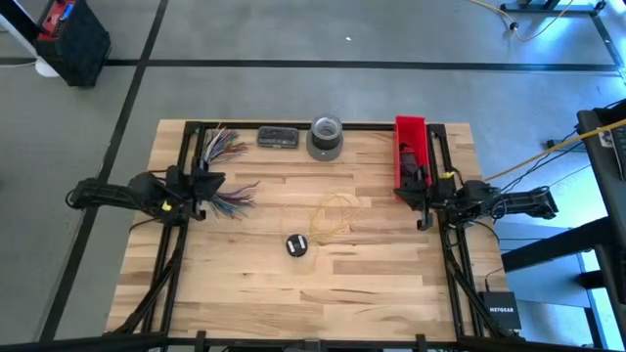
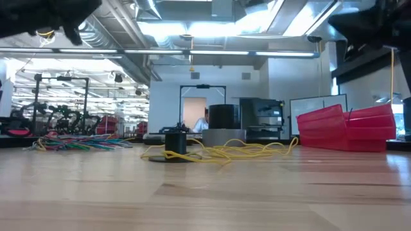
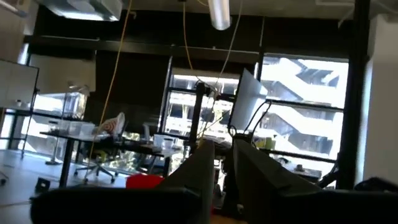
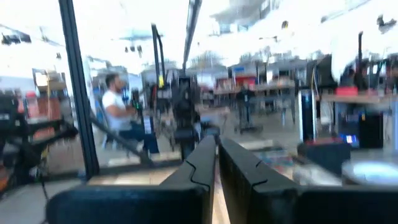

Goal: Coil cords
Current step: Coil the yellow wire into the black spool

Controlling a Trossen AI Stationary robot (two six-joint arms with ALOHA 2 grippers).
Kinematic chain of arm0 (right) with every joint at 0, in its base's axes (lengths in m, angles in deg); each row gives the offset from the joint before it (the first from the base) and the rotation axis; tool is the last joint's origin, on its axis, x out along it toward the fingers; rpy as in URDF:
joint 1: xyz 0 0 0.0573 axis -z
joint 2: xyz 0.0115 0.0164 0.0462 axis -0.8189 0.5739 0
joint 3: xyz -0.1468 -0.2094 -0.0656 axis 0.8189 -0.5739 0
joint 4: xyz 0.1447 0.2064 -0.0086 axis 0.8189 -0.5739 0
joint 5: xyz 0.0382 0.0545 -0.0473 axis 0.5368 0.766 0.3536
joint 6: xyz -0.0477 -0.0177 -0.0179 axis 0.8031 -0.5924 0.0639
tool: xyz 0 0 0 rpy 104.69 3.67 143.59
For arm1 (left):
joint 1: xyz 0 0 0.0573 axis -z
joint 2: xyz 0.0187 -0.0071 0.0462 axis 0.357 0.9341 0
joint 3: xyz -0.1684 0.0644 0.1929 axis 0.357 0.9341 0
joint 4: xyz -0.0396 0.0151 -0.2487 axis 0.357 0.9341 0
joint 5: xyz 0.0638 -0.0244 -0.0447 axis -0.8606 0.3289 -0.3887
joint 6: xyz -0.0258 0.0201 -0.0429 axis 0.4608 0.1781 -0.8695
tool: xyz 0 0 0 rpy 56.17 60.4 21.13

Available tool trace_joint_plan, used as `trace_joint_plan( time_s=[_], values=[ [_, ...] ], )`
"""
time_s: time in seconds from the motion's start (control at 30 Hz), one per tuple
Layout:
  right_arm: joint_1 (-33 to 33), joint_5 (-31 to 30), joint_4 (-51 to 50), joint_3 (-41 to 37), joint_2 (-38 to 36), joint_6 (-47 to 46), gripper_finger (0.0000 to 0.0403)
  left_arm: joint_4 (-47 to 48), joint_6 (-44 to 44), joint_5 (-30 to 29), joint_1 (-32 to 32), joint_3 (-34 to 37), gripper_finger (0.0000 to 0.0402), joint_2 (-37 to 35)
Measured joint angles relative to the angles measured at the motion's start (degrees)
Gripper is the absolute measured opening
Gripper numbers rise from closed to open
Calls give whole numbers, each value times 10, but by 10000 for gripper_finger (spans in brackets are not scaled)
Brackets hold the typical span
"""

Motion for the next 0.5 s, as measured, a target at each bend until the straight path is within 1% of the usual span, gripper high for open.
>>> trace_joint_plan(
  time_s=[0.07, 0.17, 0.3, 0.4, 0.5],
  values=[
    [0, 0, 0, 8, 14, 20, 25, 3, 19, 0, 0, -36, 56, 42],
    [0, 0, 4, 46, 46, 41, 25, 7, 71, 11, 1, -111, 56, 125],
    [0, -1, 3, 98, 105, 78, 25, 17, 130, 13, 1, -212, 56, 269],
    [0, -4, 8, 132, 153, 110, 25, 58, 138, 13, 0, -284, 56, 374],
    [0, -7, 9, 161, 198, 125, 25, 112, 139, 12, 1, -333, 56, 463]
  ],
)
